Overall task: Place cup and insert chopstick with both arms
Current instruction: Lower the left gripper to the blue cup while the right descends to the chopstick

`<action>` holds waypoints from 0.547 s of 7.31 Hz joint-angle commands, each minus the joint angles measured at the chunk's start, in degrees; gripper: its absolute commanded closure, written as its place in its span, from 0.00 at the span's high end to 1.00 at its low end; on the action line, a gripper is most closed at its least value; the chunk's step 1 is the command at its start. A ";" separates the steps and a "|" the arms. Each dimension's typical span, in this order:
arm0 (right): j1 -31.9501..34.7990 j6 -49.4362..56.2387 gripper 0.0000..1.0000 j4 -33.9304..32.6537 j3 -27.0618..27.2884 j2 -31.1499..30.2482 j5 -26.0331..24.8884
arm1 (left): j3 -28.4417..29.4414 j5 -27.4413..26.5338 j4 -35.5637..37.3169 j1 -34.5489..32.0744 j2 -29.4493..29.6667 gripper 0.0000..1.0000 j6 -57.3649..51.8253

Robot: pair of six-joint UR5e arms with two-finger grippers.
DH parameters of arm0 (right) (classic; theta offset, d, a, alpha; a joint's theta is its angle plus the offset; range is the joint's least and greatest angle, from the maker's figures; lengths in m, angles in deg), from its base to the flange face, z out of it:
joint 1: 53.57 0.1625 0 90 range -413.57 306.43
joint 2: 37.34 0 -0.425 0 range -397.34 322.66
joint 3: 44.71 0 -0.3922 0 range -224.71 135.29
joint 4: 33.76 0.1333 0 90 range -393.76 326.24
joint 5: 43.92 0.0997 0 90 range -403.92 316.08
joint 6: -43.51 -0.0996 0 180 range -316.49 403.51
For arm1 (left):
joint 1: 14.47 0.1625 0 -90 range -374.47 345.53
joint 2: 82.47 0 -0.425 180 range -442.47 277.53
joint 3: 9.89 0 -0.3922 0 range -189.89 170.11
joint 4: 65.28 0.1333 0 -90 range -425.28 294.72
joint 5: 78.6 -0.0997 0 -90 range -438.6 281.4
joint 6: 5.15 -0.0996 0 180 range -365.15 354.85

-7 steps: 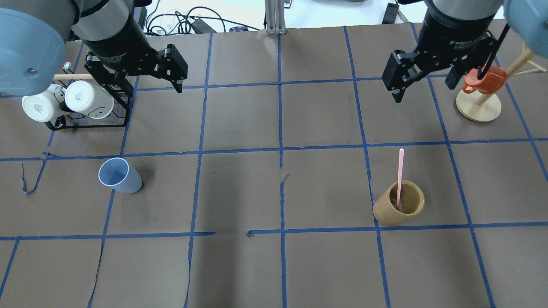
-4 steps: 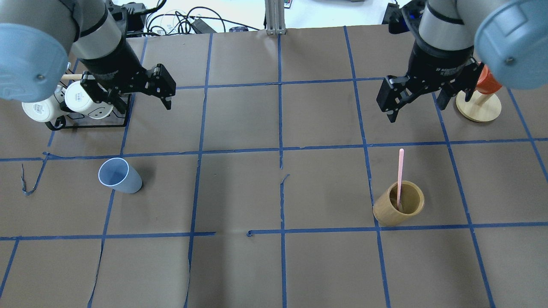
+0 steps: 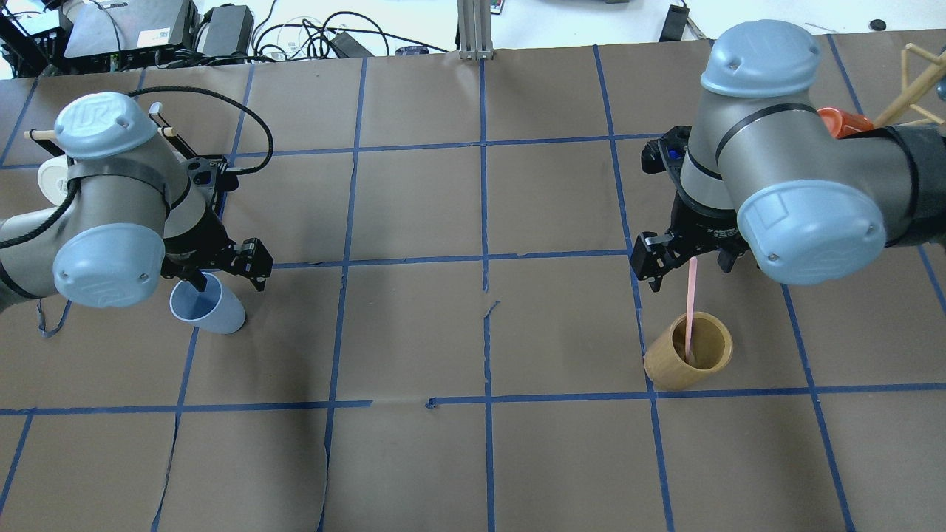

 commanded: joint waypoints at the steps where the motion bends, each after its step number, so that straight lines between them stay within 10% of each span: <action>1: 0.00 0.13 0.78 -0.03 0.54 0.02 -0.14 | -1.15 -3.74 1.21 0.15 1.86 0.74 -0.45; 2: -0.09 1.26 0.74 -0.20 0.54 0.19 -0.05 | -1.15 -4.64 1.12 0.15 2.31 0.61 -0.36; 4: -3.31 2.24 0.67 -0.56 0.54 0.45 0.65 | -1.06 -4.65 1.29 0.15 2.84 0.00 0.60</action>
